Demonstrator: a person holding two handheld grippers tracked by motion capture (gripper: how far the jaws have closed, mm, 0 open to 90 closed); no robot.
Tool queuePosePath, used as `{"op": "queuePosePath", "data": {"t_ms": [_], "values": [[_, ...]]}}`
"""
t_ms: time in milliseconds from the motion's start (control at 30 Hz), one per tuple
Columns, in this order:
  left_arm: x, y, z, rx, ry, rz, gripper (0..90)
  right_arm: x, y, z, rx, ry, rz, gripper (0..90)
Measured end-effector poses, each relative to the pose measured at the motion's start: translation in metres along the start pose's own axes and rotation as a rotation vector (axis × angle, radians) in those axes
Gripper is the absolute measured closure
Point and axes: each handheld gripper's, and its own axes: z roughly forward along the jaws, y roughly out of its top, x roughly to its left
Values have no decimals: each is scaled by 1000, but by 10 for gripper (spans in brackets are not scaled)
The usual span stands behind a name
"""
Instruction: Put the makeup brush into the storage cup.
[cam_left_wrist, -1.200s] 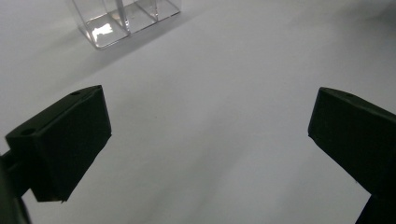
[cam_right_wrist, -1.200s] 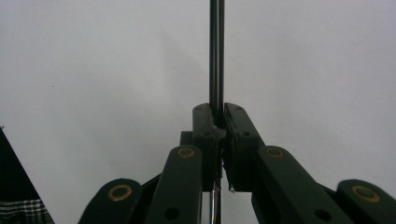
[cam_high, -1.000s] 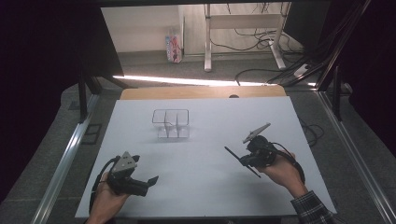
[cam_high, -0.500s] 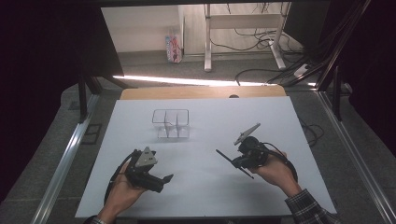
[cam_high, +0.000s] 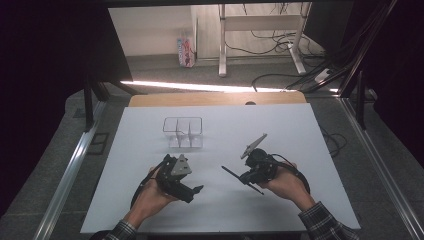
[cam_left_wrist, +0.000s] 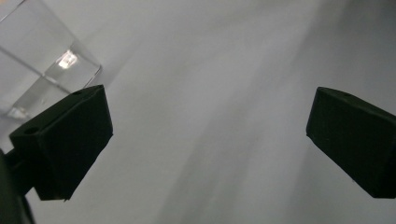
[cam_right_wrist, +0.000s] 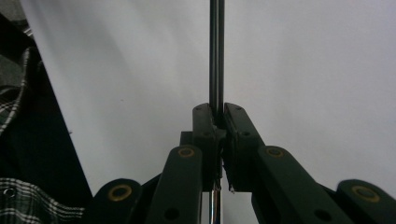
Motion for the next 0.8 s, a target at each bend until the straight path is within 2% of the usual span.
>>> {"op": "queuePosePath", "data": {"t_ms": [300, 333, 367, 400, 500, 533, 633, 667, 733, 800], "values": [[-11, 16, 14, -3, -16, 94, 110, 9, 9, 6, 8, 51, -19, 836], [-14, 19, 17, -4, -20, 120, 149, 11, 11, 7, 13, 64, -20, 836], [-14, 19, 17, -4, -20, 120, 166, 12, 12, 8, 14, 70, -27, 836], [-17, 21, 19, 0, -24, 142, 182, 13, 13, 9, 16, 79, -25, 836], [-19, 23, 22, 2, -26, 164, 211, 15, 14, 10, 21, 92, -29, 836], [-22, 24, 24, 8, -26, 191, 243, 17, 15, 12, 25, 105, -35, 836], [-24, 25, 25, 9, -30, 210, 305, 19, 16, 13, 31, 118, -35, 836], [-25, 26, 26, 12, -31, 224, 305, 20, 17, 14, 35, 123, -38, 836], [-29, 27, 27, 14, -30, 258, 363, 23, 18, 15, 41, 147, -41, 836], [-31, 27, 28, 15, -32, 270, 393, 24, 19, 16, 47, 156, -47, 836]]}}
